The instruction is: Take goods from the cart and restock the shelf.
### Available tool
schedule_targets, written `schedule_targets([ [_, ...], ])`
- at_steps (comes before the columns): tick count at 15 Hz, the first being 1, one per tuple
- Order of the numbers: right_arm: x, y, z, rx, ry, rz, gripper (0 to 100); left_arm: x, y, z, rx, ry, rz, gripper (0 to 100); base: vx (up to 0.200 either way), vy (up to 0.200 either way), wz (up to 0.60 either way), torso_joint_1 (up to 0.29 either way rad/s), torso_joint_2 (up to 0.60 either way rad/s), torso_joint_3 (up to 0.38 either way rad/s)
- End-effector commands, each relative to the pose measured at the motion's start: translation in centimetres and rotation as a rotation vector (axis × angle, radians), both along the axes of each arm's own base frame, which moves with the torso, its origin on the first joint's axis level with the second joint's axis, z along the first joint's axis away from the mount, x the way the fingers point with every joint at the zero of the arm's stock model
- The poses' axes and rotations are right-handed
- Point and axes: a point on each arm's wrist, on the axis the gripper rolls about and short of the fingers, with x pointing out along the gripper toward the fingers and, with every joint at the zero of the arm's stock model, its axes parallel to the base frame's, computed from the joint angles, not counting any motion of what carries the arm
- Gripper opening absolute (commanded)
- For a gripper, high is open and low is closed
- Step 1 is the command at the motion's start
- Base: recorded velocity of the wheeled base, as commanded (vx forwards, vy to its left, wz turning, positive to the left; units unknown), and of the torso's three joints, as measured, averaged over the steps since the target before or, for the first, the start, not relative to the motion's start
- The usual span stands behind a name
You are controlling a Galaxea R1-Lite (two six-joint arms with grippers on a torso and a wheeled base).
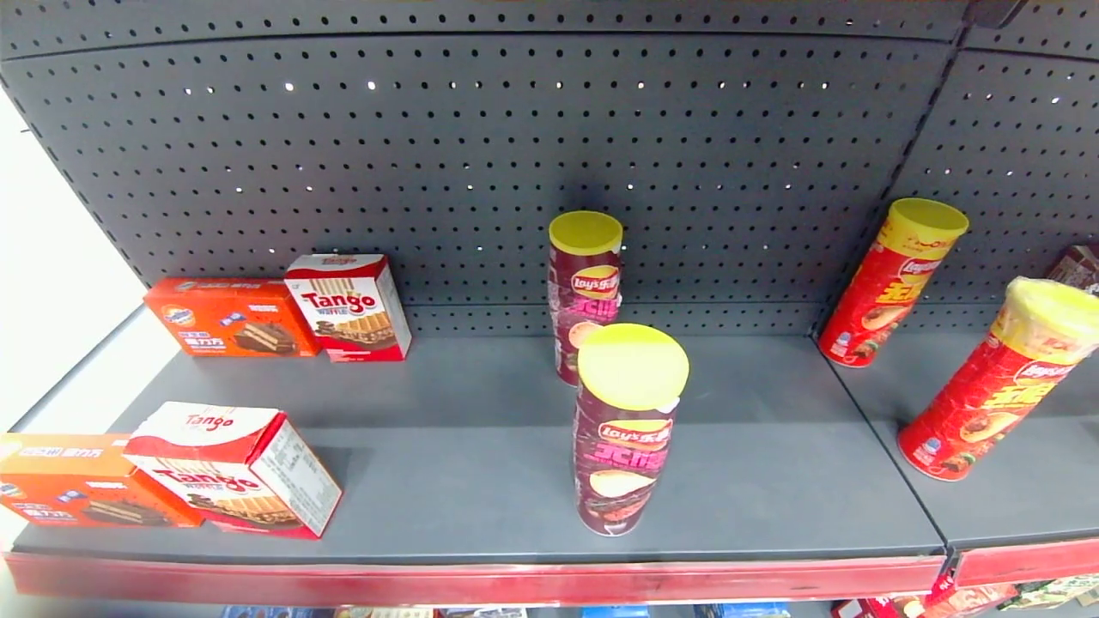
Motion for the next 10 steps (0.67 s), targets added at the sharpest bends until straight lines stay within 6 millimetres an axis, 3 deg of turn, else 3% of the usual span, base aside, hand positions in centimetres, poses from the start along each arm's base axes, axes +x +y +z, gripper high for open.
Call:
schedule_targets([
  [1,0.0,0.0,0.0,0.000,-0.001,0.000,100,-1.1,0.0,-2.5,0.014,-0.002,-0.029,100,0.000,0.000,0.00,0.000,0.00,0.000],
  [4,0.0,0.0,0.0,0.000,0.001,0.000,100,-0.9,0.0,-4.2,0.049,0.157,-0.024,100,0.000,0.000,0.00,0.000,0.00,0.000],
  [8,0.0,0.0,0.0,-0.001,-0.001,0.000,100,-0.9,0.0,-4.2,0.053,0.156,-0.011,100,0.000,0.000,0.00,0.000,0.00,0.000],
  [10,0.0,0.0,0.0,0.000,-0.001,0.000,100,-0.8,0.6,-4.6,-0.077,0.215,0.257,100,0.000,0.000,0.00,0.000,0.00,0.000],
])
